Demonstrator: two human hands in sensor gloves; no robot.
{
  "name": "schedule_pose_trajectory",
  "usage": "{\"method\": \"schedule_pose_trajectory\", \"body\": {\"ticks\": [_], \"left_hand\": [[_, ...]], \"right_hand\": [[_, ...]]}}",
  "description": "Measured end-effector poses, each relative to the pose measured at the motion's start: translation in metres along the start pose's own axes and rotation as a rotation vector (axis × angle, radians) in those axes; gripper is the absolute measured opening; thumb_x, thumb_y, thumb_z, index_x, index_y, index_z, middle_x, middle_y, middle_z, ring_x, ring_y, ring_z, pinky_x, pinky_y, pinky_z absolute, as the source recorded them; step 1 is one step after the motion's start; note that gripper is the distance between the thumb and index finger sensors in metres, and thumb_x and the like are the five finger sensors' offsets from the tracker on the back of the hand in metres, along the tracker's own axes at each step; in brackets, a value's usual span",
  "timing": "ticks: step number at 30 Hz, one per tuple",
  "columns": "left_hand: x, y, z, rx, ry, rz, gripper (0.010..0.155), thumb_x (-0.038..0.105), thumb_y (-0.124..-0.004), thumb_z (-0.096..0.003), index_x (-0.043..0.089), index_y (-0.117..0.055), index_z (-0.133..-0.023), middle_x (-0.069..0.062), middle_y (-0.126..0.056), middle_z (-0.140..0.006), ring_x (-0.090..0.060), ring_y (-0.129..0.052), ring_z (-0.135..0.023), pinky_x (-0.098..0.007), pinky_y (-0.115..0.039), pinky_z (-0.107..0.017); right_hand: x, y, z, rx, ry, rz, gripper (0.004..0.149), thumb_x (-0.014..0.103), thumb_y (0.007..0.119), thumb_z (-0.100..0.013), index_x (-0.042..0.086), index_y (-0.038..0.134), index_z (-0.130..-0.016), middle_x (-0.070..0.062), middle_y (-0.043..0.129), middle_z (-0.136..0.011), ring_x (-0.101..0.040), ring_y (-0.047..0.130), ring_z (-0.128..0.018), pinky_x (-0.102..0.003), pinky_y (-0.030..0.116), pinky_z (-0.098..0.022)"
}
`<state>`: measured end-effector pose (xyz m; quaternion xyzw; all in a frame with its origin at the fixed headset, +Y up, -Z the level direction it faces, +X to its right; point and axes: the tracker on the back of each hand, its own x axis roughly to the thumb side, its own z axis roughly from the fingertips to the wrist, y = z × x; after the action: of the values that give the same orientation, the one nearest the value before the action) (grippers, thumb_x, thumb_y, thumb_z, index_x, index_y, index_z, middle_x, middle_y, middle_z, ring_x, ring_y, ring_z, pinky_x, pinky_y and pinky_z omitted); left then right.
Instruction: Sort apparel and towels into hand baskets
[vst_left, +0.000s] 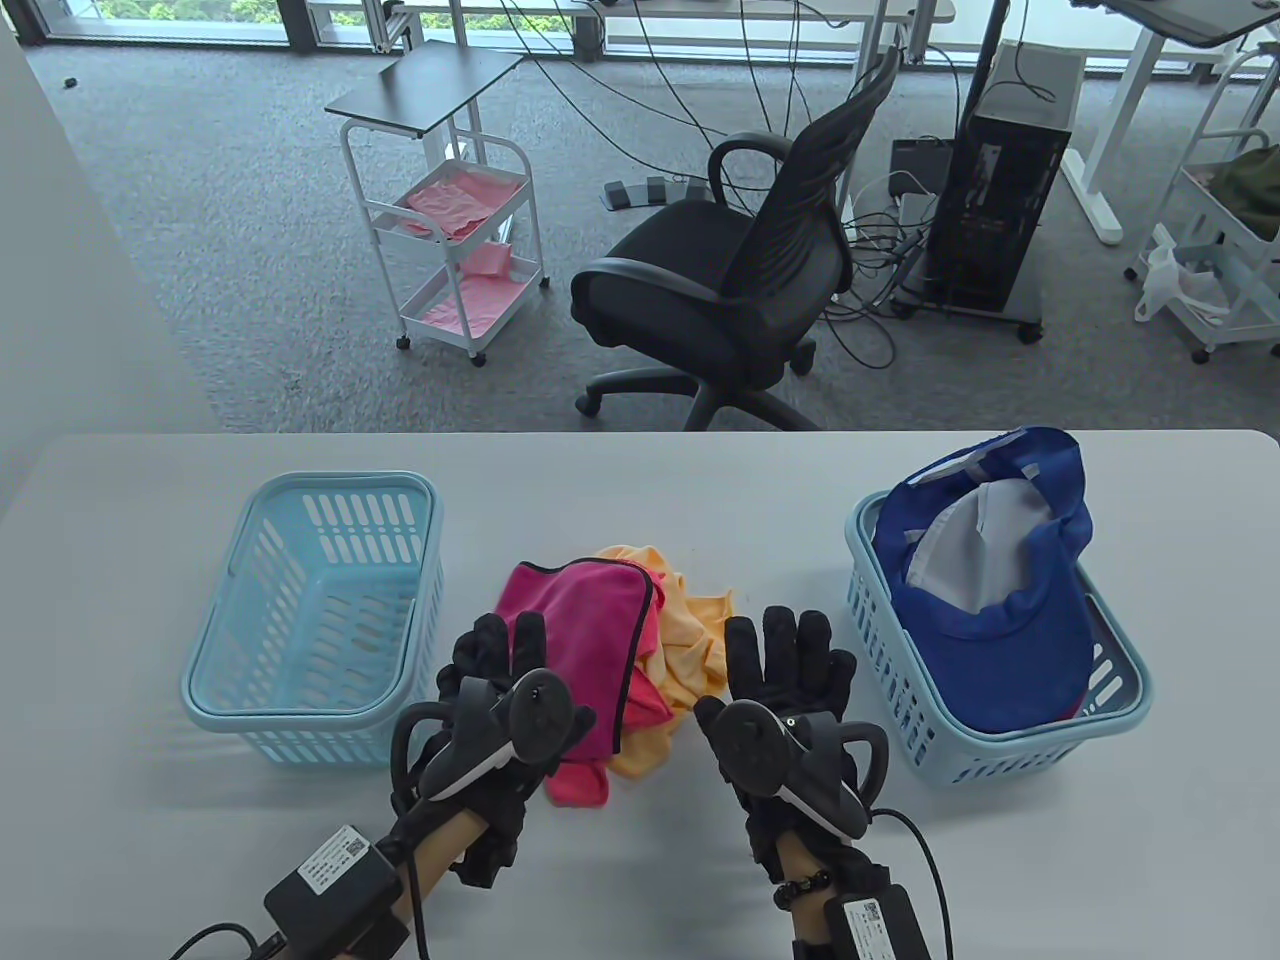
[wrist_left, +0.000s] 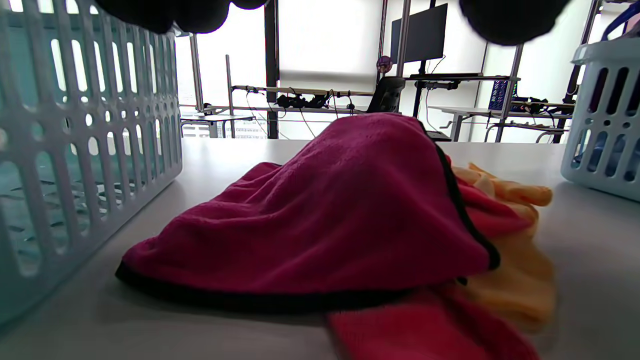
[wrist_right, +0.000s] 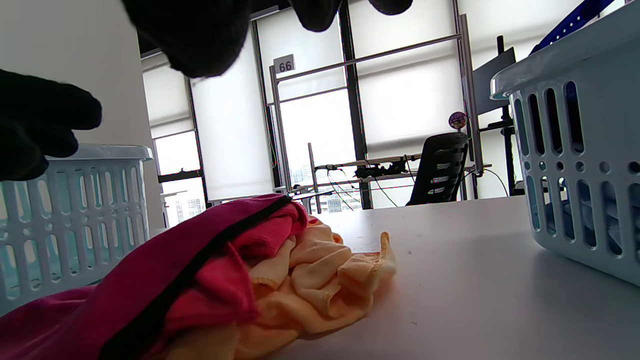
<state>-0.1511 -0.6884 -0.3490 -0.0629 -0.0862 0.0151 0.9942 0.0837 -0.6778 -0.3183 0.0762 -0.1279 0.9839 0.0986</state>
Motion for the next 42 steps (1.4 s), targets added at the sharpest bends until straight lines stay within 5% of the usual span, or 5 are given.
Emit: {"method": "schedule_pose_trajectory", "body": {"ticks": [12,18,29,42], "left_hand": [[0.012,-0.057,-0.059,-0.291,0.079,0.083,0.104,0.068,-0.059,-0.0506,-0.001,-0.012,-0.114,-0.04,-0.032,-0.116,-0.063,-0.06,-0.103,-0.068,-0.06,-0.073],[0.01,-0.064,-0.058,-0.2,0.075,0.008,0.089,0.054,-0.061,-0.0562,0.0,-0.018,-0.113,-0.035,-0.045,-0.114,-0.051,-0.075,-0.1,-0.059,-0.069,-0.073],[0.003,-0.042,-0.051,-0.145,0.082,0.052,0.067,0.035,-0.058,-0.0615,0.003,-0.029,-0.113,-0.027,-0.058,-0.111,-0.038,-0.088,-0.096,-0.05,-0.078,-0.071],[-0.002,0.026,-0.029,0.028,0.084,0.082,0.063,0.031,-0.058,-0.0623,0.005,-0.034,-0.115,-0.026,-0.061,-0.111,-0.037,-0.089,-0.095,-0.05,-0.079,-0.07]], "right_hand": [[0.0,0.004,-0.001,0.037,0.005,-0.018,0.079,0.045,0.074,-0.053,0.007,0.037,-0.112,-0.031,0.025,-0.113,-0.06,0.021,-0.099,-0.077,0.03,-0.068],[0.0,0.005,-0.002,0.051,0.013,-0.031,0.079,0.045,0.074,-0.053,0.007,0.038,-0.111,-0.032,0.025,-0.112,-0.061,0.021,-0.098,-0.077,0.03,-0.068],[-0.002,0.006,-0.003,0.057,0.017,-0.045,0.079,0.045,0.074,-0.053,0.007,0.038,-0.111,-0.032,0.026,-0.112,-0.062,0.022,-0.098,-0.077,0.03,-0.068],[-0.006,0.007,-0.004,0.054,0.021,-0.061,0.079,0.045,0.074,-0.053,0.007,0.038,-0.112,-0.033,0.026,-0.112,-0.062,0.023,-0.098,-0.077,0.031,-0.068]]}}
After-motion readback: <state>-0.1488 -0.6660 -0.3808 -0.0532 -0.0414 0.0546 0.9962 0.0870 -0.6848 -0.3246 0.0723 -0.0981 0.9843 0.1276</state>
